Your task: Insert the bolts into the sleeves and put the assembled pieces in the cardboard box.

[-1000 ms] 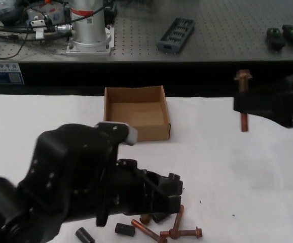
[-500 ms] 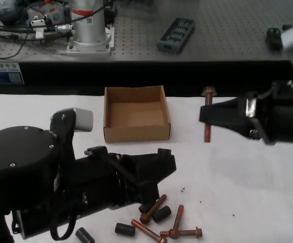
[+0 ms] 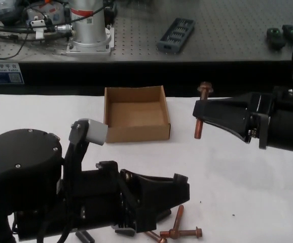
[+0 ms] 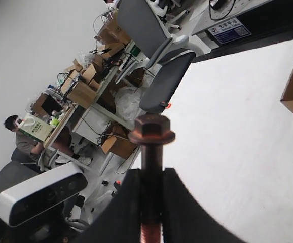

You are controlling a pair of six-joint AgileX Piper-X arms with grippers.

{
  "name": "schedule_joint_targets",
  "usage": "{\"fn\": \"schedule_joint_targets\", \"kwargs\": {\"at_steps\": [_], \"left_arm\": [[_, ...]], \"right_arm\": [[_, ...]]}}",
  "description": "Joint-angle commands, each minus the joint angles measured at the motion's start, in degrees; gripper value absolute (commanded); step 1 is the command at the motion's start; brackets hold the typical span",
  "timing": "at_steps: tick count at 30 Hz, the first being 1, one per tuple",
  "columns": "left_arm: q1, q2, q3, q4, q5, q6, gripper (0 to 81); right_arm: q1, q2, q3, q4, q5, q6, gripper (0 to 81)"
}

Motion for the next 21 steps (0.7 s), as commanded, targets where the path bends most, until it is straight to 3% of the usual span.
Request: {"fn": "schedule_joint_targets", "kwargs": {"at_steps": [1, 11, 21], "left_arm": [[-0.1, 0.3, -0.1, -0.5, 0.7, 0.8, 0.5], [0.0, 0.4, -0.1, -0.5, -5.2, 2.5, 0.5], [1.5, 5.3, -0.1, -0.5, -2.6, 5.0, 0.5]], "right_arm": [[-0.3, -0.2, -0.1, -1.4, -2.0, 0.6, 4.3], [-0.3, -0.2, -0.1, 0.7, -3.5, -1.7, 4.3], [-0.3, 2.0, -0.1, 5.5, -4.0, -6.5, 4.3]]}}
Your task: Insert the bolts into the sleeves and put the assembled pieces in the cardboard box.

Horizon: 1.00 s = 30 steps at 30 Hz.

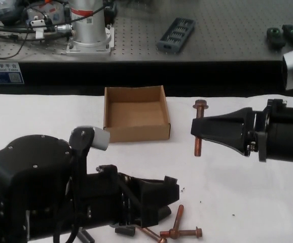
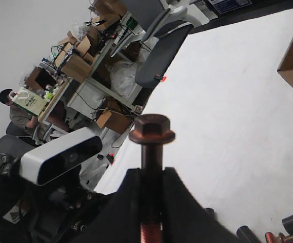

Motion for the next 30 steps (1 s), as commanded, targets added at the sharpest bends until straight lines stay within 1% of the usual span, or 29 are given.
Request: {"fn": "schedule_joint_targets", "kwargs": {"at_steps": [1, 5, 8, 11, 13, 16, 23, 30], "left_arm": [[0.1, 1.0, 0.1, -0.7, 1.7, 2.9, 0.5], [1.7, 1.0, 1.7, -0.7, 1.7, 2.8, 0.5], [4.2, 1.0, 3.6, -1.2, 1.7, 0.7, 0.5], [6.6, 1.0, 6.0, -7.3, 1.7, -3.9, 0.5], [7.8, 1.0, 7.2, -13.7, 1.3, -5.8, 0.5], [8.1, 1.0, 7.5, -18.3, 0.3, -6.0, 0.5], [8.1, 1.0, 7.5, -17.4, 1.2, -8.0, 0.5], [8.1, 1.0, 7.5, -17.1, 4.6, -8.0, 0.5]], "right_arm": [[-0.3, 0.3, -0.2, 0.0, -0.9, -1.0, 4.3], [-0.3, 3.7, -0.2, -0.9, -3.1, -2.1, 4.3], [-0.3, 6.2, -0.2, -3.9, -4.3, -1.9, 4.3], [-0.3, 7.9, -0.2, -8.5, -4.4, 0.4, 4.3], [-0.3, 8.9, -0.2, -12.1, -4.4, 2.5, 4.3], [-0.3, 10.3, -0.2, -17.7, -3.9, 5.5, 4.3], [-0.3, 14.2, -0.2, -22.8, -3.4, 9.3, 4.3], [-0.3, 17.8, -0.2, -27.0, -3.5, 12.3, 4.3]]}}
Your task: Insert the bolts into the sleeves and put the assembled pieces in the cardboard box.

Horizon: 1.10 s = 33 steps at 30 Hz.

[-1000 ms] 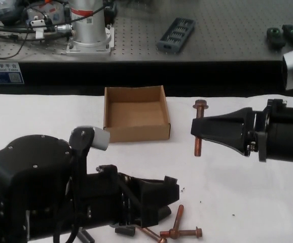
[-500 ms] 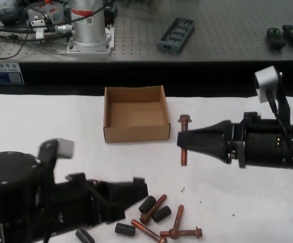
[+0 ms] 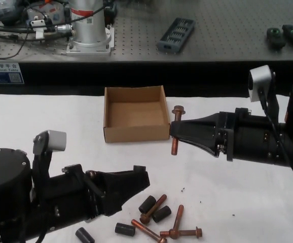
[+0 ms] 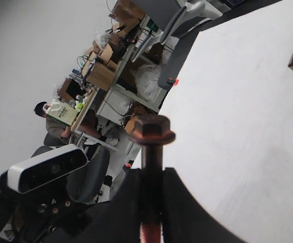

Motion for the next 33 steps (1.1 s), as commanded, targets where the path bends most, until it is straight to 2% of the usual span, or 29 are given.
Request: {"fn": "schedule_joint_targets", "kwargs": {"at_steps": [1, 8, 12, 18, 26, 33], "left_arm": [[0.2, 0.1, -0.2, -0.5, 3.3, -1.0, 0.5], [0.2, 0.1, -0.2, 3.3, 8.1, -0.8, 0.5], [0.2, 0.1, -0.2, 2.6, 8.3, -0.8, 0.5], [0.2, 0.1, -0.2, 2.4, 12.9, -0.8, 0.5], [0.2, 0.1, -0.2, 2.4, 12.6, 0.9, 0.5], [0.2, 0.1, -0.2, 2.4, 9.6, 2.2, 0.5]], "right_arm": [[-0.3, 1.2, -0.2, -2.4, -0.4, 1.2, 4.3], [-0.1, 2.7, -0.2, -2.7, -3.1, 1.7, 4.3], [1.1, 2.7, -0.2, -3.2, -3.1, 1.7, 4.3], [3.7, 2.7, -0.2, -3.2, -3.1, 1.7, 4.3], [4.5, 2.7, -0.2, -3.2, -3.0, 1.7, 4.3], [4.5, 2.7, -0.2, -3.2, -3.0, 1.7, 4.3]]}}
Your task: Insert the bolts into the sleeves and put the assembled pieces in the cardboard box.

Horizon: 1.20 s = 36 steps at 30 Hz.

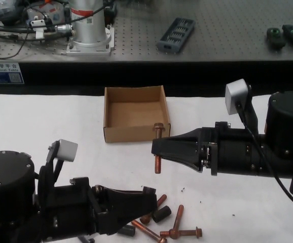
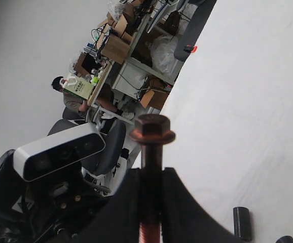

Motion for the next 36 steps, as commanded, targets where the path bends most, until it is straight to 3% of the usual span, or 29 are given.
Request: {"fn": "schedule_joint_targets", "kwargs": {"at_steps": [1, 9, 21, 26, 36], "left_arm": [[0.2, 0.1, -0.2, -1.1, -1.0, 1.8, 0.5], [0.2, 0.1, -0.2, -0.9, -0.4, 1.3, 0.5], [0.2, 4.4, -1.1, -0.6, 1.1, 9.1, 0.5], [0.2, 4.4, -2.7, -1.3, -2.5, 10.6, 0.5], [0.2, 4.4, -4.4, -1.3, -1.9, 10.3, 0.5]], "right_arm": [[0.2, -0.2, -0.2, -1.1, -0.8, 0.0, 4.3], [0.2, -0.2, -0.2, -1.1, -1.3, 0.9, 4.3], [0.2, -0.2, -0.2, -1.1, -3.5, 0.9, 4.3], [0.2, -0.2, -0.2, -1.1, -3.7, 0.3, 4.3], [0.2, -0.2, -0.2, -1.1, -3.7, -0.3, 4.3]]}}
